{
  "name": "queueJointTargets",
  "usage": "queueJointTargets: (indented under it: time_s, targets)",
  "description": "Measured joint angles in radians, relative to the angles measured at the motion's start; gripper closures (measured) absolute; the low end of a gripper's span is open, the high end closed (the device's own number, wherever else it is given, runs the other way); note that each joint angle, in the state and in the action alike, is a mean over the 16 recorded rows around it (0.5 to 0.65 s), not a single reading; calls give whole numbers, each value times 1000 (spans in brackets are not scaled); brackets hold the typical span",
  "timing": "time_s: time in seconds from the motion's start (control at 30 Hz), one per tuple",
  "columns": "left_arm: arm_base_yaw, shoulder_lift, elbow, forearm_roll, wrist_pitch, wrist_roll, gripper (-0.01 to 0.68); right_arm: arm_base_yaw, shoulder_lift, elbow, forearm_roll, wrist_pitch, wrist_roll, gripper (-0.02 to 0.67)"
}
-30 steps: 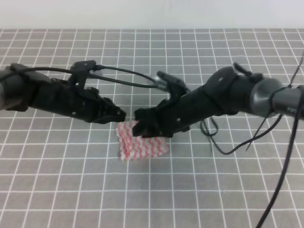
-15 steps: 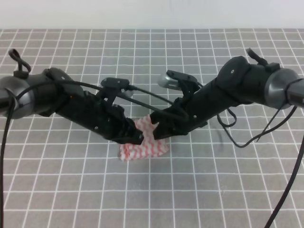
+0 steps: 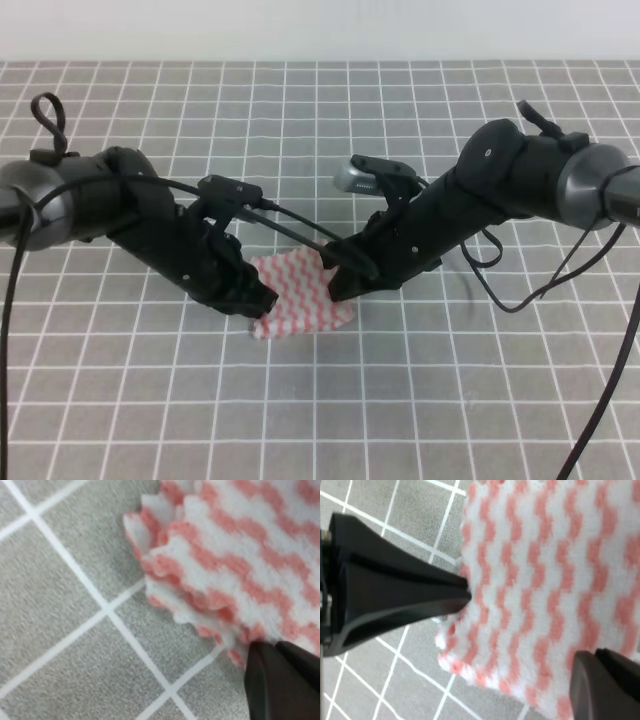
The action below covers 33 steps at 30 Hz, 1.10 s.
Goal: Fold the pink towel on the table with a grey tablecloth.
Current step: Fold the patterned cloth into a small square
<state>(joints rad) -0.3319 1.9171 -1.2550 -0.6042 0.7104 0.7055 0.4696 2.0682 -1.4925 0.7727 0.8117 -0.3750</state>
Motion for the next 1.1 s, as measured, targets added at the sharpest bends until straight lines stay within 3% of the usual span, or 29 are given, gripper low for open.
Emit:
queueJointTargets:
  time_s: [0.63,1.1]
  targets:
    - [-1,-14,-6,-96,97,41,672,7,-1,-1,-1,57,0,664]
    - [0,30,-6,-16,95,10,672,10,7,0,-49,49,2,664]
